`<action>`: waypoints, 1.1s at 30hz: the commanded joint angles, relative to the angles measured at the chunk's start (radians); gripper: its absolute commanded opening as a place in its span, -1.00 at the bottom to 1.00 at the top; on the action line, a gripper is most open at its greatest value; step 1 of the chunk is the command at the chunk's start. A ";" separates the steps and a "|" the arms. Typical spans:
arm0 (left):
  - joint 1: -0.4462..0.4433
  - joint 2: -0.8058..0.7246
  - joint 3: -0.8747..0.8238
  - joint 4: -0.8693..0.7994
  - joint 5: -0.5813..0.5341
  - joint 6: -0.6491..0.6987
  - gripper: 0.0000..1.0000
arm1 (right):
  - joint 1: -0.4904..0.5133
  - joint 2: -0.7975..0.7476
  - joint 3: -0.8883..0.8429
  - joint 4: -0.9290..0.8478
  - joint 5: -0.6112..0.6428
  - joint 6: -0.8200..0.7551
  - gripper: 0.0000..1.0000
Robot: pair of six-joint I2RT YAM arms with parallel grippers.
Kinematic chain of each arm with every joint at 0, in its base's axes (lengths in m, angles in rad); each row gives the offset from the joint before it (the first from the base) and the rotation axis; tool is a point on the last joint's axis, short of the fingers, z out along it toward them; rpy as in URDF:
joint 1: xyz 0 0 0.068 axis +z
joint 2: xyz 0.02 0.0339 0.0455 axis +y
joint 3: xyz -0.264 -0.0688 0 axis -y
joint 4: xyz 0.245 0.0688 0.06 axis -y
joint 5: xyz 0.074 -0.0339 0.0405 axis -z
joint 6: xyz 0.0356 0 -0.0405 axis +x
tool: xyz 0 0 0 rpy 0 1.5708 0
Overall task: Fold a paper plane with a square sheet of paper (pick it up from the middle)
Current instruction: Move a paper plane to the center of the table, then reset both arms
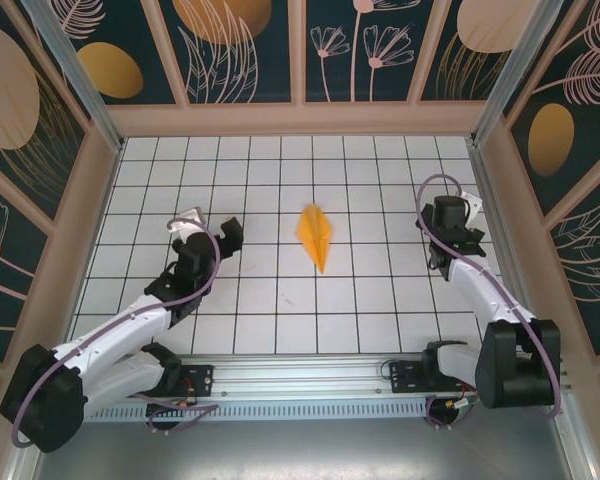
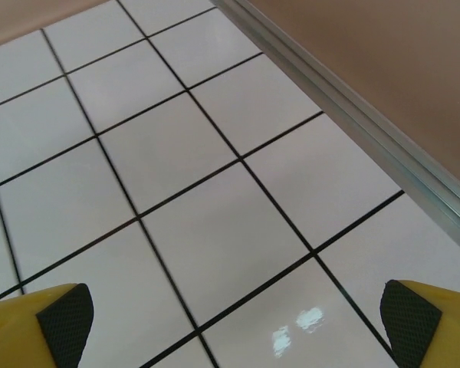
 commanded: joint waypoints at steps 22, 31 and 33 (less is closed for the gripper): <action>0.318 0.037 -0.141 0.253 -0.162 0.377 0.97 | -0.050 0.262 -0.279 0.968 -0.403 -0.304 0.97; 0.337 0.178 -0.165 0.437 -0.069 0.452 0.97 | -0.080 0.285 -0.357 1.163 -0.500 -0.328 0.97; 0.340 0.206 -0.156 0.459 -0.067 0.465 0.97 | -0.101 0.364 -0.412 1.334 -0.497 -0.301 0.98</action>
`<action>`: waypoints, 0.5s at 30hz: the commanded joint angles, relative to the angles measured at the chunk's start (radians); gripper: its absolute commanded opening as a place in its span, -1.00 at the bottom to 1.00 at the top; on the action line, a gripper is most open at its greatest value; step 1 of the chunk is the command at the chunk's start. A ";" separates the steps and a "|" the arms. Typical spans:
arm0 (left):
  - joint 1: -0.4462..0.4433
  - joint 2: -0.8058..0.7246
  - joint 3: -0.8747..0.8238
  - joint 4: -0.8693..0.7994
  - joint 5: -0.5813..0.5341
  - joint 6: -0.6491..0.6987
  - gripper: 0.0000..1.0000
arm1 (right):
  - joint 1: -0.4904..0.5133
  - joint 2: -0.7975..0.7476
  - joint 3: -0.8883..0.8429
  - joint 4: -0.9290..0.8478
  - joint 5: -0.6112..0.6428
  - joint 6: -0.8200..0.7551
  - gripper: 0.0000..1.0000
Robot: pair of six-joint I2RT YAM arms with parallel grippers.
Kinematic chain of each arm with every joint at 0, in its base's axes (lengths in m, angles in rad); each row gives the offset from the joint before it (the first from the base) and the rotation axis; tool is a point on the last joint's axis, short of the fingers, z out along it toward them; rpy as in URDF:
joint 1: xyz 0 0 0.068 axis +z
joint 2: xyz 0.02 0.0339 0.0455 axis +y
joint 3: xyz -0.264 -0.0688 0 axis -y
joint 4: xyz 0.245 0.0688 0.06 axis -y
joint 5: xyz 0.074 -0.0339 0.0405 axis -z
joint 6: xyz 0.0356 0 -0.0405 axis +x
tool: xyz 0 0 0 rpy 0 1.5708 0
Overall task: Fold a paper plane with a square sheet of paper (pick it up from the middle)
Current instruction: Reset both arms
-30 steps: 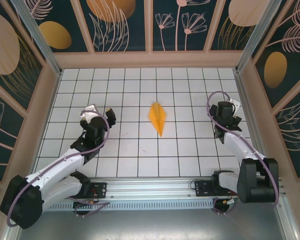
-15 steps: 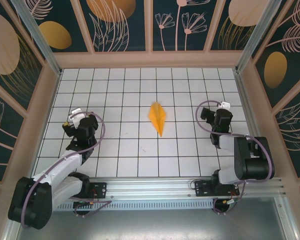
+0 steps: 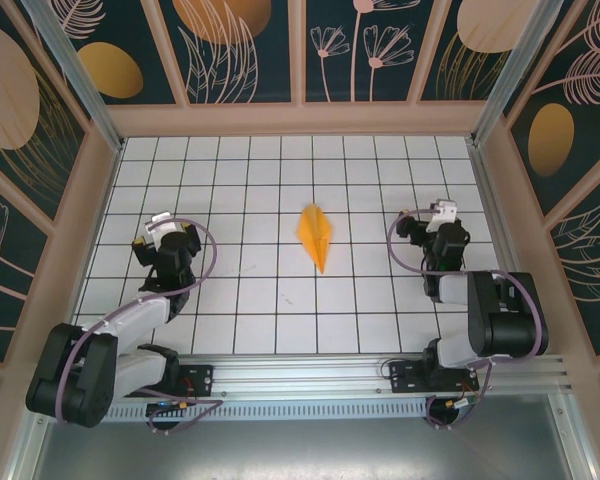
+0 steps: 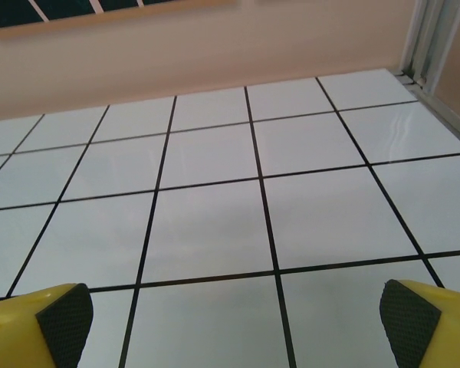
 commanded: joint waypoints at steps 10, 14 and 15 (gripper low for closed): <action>0.023 0.112 -0.077 0.396 0.077 0.152 0.97 | -0.013 0.061 -0.056 0.209 -0.009 0.001 0.98; 0.038 0.187 -0.056 0.495 0.122 0.213 0.97 | -0.013 0.061 -0.055 0.209 -0.008 0.001 0.97; 0.043 0.205 -0.047 0.511 0.144 0.222 0.97 | -0.013 0.062 -0.055 0.208 -0.008 0.002 0.97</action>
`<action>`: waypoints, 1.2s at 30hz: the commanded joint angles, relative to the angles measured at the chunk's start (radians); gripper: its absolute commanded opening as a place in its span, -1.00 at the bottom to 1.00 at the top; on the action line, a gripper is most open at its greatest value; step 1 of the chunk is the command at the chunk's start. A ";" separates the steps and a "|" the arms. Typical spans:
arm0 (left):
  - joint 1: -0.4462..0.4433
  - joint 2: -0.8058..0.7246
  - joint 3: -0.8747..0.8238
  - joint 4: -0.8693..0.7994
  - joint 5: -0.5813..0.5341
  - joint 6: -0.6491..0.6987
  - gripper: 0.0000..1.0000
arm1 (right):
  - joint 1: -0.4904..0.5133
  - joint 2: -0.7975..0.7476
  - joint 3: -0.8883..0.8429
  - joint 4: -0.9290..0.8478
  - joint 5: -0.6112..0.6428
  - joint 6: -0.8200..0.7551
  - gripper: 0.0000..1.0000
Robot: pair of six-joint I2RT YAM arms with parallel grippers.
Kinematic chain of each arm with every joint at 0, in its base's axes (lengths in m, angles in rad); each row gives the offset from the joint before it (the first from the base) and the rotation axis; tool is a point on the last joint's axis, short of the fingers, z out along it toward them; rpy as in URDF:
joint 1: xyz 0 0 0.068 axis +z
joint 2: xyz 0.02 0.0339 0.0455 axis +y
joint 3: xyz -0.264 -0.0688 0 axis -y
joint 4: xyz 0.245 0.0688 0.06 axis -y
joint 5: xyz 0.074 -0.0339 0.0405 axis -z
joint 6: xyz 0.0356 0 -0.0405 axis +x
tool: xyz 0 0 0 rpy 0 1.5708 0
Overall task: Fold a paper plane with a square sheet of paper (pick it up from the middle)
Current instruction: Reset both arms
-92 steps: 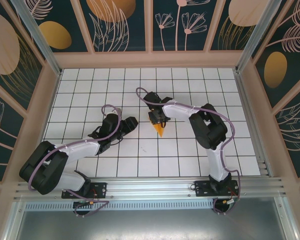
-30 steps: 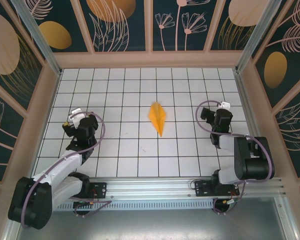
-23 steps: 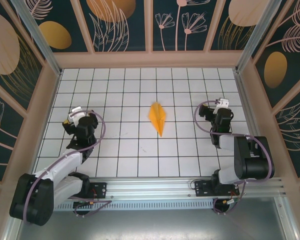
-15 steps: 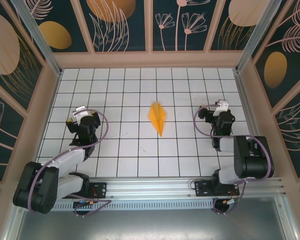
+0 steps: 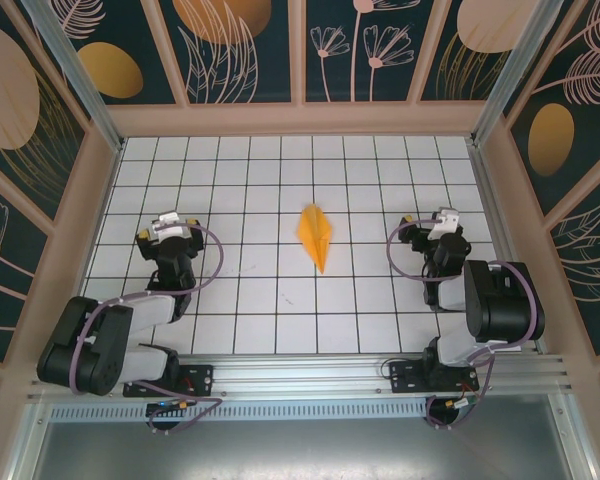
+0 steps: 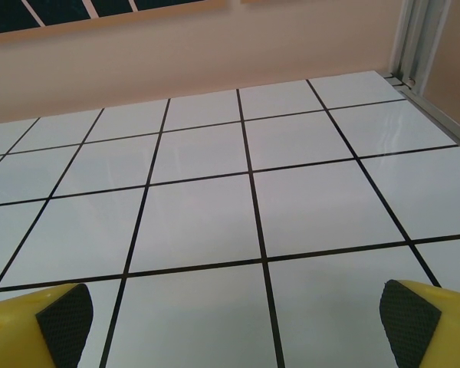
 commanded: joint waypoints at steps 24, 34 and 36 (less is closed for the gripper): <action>0.188 0.201 -0.055 0.472 0.246 -0.070 0.97 | 0.004 0.001 0.001 0.061 -0.001 0.001 0.97; 0.188 0.203 -0.062 0.494 0.266 -0.057 0.97 | 0.003 0.000 0.002 0.060 -0.003 0.001 0.97; 0.188 0.202 -0.063 0.496 0.284 -0.049 0.97 | 0.003 -0.001 0.002 0.060 -0.002 0.001 0.97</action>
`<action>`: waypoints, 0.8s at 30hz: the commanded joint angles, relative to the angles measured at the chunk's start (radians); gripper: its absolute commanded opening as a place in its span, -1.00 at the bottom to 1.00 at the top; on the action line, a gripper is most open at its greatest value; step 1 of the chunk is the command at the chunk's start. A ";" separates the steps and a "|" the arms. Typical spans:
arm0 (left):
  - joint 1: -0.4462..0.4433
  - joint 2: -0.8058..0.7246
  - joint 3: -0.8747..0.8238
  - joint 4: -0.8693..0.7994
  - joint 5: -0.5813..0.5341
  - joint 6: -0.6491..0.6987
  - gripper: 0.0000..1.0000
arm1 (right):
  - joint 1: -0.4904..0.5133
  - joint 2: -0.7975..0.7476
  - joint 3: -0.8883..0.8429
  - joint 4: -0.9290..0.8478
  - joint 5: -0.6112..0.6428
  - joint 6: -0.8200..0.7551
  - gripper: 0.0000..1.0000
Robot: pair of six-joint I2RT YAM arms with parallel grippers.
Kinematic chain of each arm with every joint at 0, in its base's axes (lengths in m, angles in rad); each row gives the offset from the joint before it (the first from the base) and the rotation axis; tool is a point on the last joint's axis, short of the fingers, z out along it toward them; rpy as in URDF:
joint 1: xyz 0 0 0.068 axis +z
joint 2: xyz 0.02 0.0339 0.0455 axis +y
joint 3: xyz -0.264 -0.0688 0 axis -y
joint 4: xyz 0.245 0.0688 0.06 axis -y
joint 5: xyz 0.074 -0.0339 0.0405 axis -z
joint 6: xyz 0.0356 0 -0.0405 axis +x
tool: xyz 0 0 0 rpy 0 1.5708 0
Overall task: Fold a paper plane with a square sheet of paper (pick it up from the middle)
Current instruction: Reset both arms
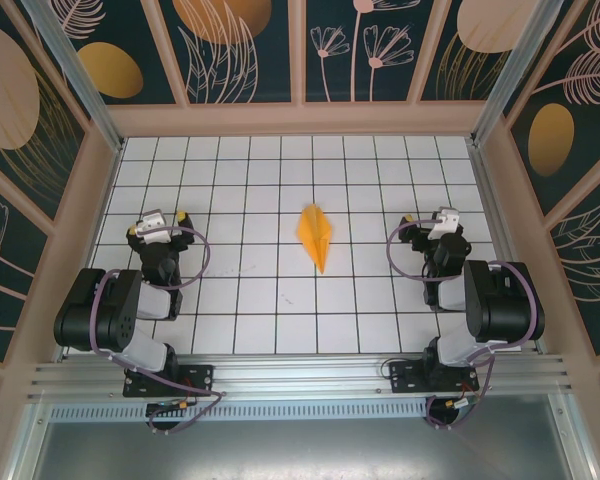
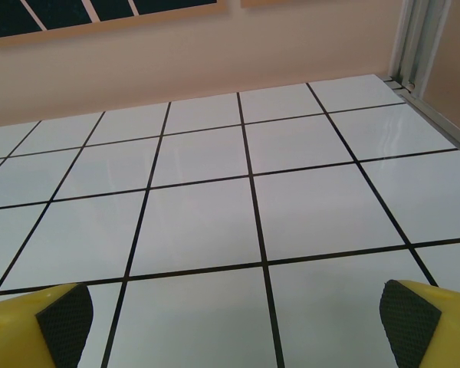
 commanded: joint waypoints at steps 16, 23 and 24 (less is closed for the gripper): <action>0.006 0.002 -0.008 0.052 0.002 -0.013 0.97 | 0.003 0.000 0.001 0.053 -0.001 0.002 0.98; 0.006 0.001 -0.008 0.050 0.002 -0.013 0.97 | 0.004 -0.001 0.001 0.053 -0.001 0.001 0.98; 0.006 0.002 -0.008 0.049 0.002 -0.014 0.97 | 0.003 -0.001 0.002 0.053 -0.001 0.001 0.98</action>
